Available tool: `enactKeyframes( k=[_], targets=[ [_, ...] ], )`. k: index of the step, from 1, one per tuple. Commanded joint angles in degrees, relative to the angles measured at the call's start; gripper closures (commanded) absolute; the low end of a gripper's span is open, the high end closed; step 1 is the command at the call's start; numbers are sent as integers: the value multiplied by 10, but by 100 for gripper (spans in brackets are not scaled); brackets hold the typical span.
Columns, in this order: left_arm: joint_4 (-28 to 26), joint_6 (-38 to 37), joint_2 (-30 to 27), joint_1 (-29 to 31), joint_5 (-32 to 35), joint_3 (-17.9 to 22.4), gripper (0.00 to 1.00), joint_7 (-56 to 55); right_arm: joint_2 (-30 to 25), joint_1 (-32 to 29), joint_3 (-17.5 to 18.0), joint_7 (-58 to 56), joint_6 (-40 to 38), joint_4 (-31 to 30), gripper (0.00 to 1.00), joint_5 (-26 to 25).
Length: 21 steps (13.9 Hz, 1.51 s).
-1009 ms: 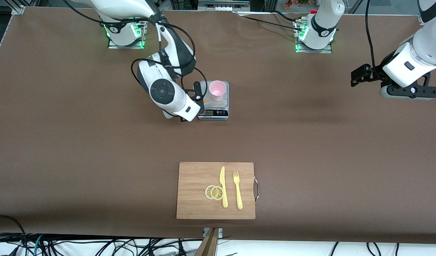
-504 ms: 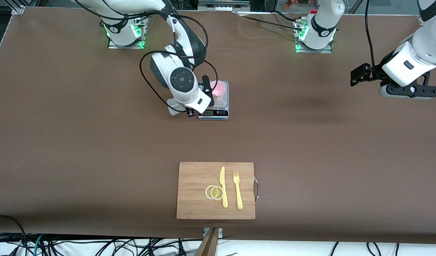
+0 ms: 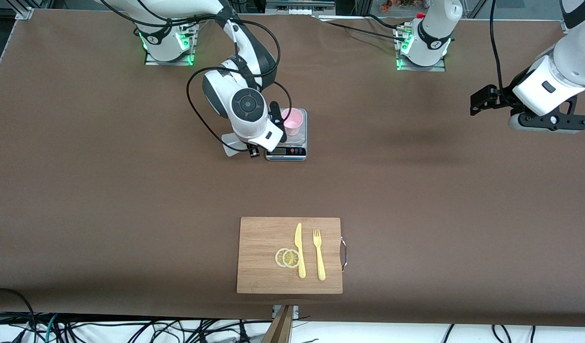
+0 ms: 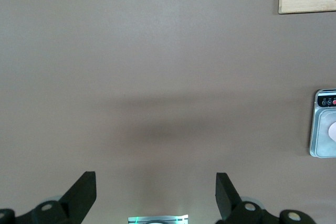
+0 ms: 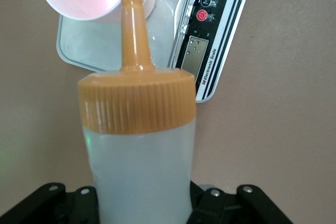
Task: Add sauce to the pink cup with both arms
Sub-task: 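Hold the tilted bottle nozzle over the pink cup with the right gripper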
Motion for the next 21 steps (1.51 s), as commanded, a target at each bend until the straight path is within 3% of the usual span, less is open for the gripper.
enactKeyframes(
  k=[1, 21],
  targets=[
    [11, -13, -1, 2, -2, -1, 0, 11, -7, 16, -4, 11, -20, 1, 100, -29],
    [11, -21, -1, 2, -2, 0, 0, 9, -6, 48, -6, 27, -36, 8, 100, -89]
  ],
)
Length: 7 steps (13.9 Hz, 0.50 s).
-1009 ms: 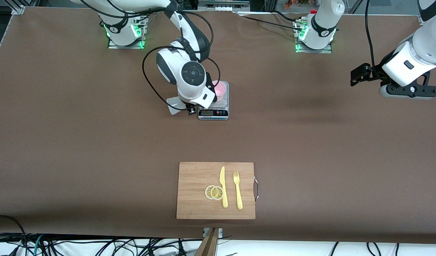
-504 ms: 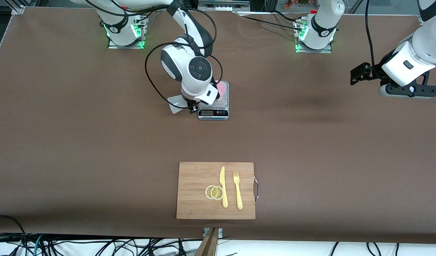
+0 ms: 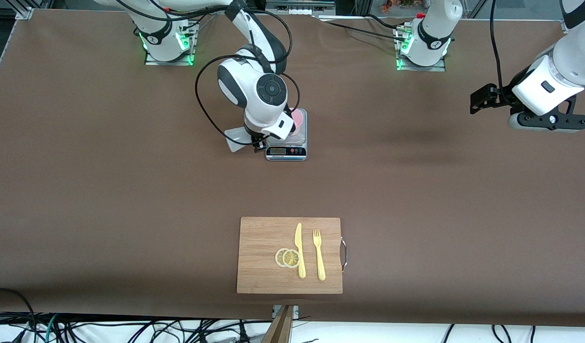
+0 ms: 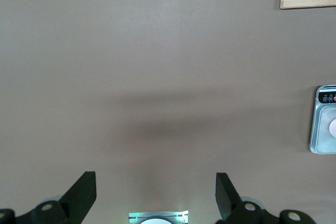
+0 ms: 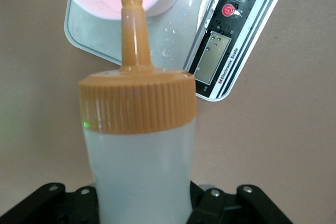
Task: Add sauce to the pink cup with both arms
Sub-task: 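Hold the tilted bottle nozzle over the pink cup with the right gripper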
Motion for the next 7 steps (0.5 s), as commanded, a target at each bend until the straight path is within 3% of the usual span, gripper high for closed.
enactKeyframes(
  k=[1, 7],
  targets=[
    [11, -12, 0, 2, -2, 0, 0, 9, -6, 11, -5, 8, -14, 6, 100, -18],
    [11, -12, 0, 2, -2, -2, 0, 7, -6, 13, -5, 23, -14, 6, 100, -30]
  ],
)
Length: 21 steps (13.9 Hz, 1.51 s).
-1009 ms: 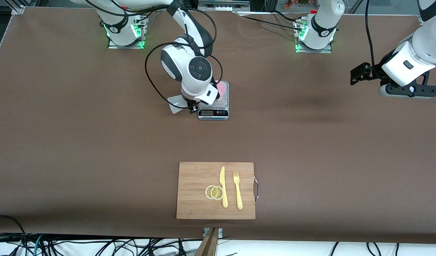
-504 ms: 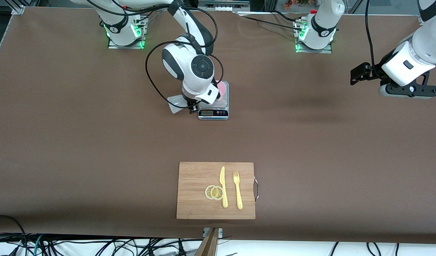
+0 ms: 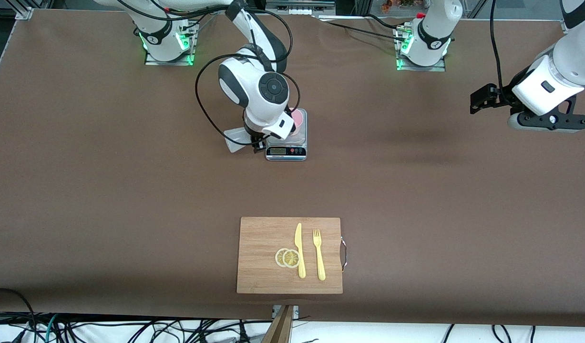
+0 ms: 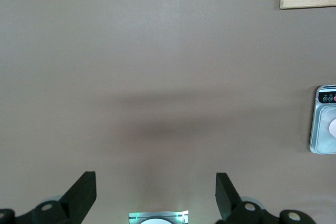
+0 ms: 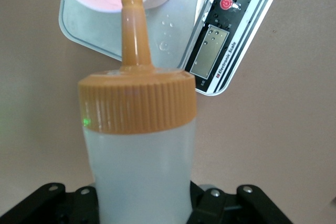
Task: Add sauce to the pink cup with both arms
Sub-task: 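Hold the tilted bottle nozzle over the pink cup with the right gripper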
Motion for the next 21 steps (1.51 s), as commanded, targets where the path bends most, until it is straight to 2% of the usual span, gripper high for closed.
enactKeyframes(
  k=[1, 21],
  targets=[
    [11, -12, 0, 2, -2, -2, 0, 7, -6, 10, -6, 14, -15, 6, 100, -12],
    [11, -12, 0, 2, -2, -2, 0, 6, 1, 19, -5, 14, -44, 28, 100, -29]
  ],
)
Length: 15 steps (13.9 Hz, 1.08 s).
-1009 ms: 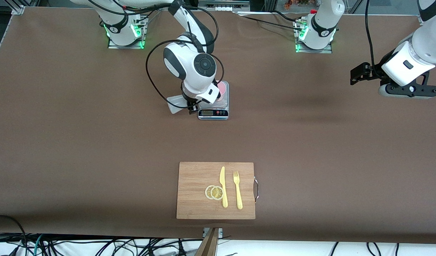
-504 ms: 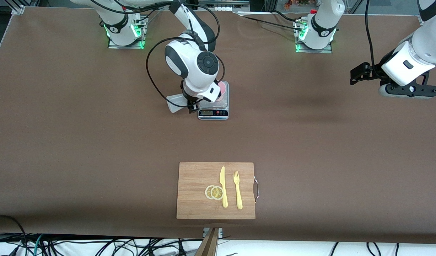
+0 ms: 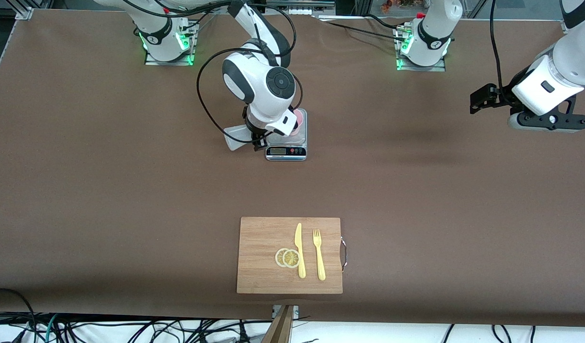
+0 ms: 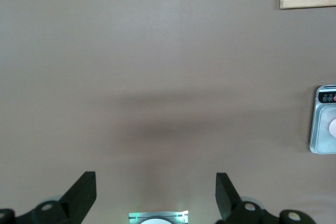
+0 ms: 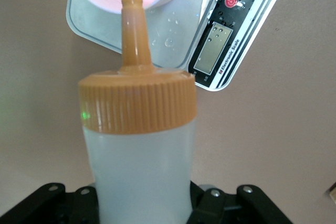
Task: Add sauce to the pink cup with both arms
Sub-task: 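Hold the tilted bottle nozzle over the pink cup with the right gripper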
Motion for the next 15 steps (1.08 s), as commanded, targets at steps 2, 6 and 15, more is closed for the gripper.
enactKeyframes(
  k=[2, 6, 15],
  targets=[
    [11, -12, 0, 2, -2, -2, 0, 6, 1, 11, -5, 8, -14, 11, 100, -10],
    [11, -12, 0, 2, -2, -2, 0, 7, 1, 11, -4, 6, -13, 11, 100, -10],
    [11, -12, 0, 2, -2, -1, 0, 7, 1, -7, -5, -15, 3, 11, 100, 22]
  ],
)
